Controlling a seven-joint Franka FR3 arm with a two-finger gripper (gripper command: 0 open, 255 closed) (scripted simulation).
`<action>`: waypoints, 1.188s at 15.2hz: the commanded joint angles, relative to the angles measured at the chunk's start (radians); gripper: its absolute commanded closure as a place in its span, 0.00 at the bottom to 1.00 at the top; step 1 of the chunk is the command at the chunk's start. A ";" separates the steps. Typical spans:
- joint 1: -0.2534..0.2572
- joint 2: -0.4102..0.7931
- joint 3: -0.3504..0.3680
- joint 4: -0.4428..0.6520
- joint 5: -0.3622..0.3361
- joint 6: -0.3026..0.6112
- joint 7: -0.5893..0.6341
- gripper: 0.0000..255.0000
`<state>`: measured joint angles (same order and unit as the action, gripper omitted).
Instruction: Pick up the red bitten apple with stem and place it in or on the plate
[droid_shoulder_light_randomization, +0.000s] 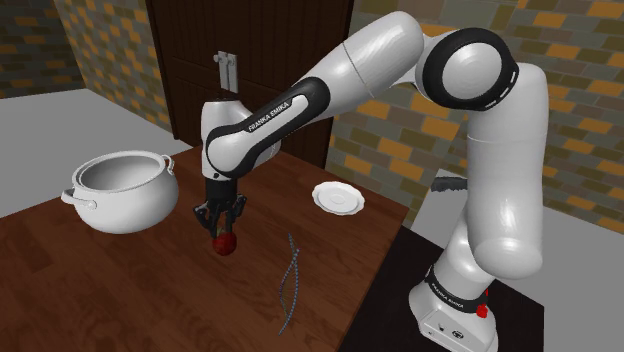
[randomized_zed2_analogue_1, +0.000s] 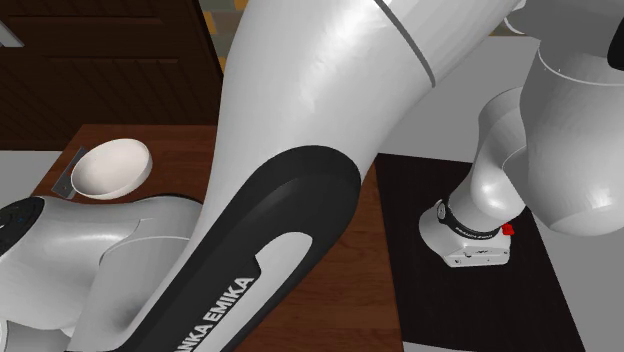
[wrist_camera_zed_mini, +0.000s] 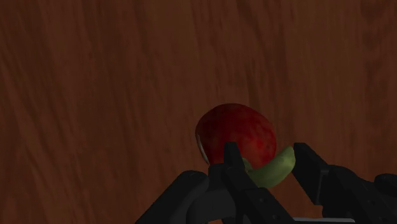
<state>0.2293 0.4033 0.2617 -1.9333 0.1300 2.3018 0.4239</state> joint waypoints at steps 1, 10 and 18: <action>-0.001 -0.008 0.001 0.002 0.001 -0.011 0.001 1.00; -0.008 -0.077 0.006 0.034 0.010 -0.110 0.010 1.00; -0.027 -0.144 0.004 0.038 0.023 -0.182 -0.006 1.00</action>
<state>0.2107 0.2777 0.2679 -1.8788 0.1477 2.1227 0.4303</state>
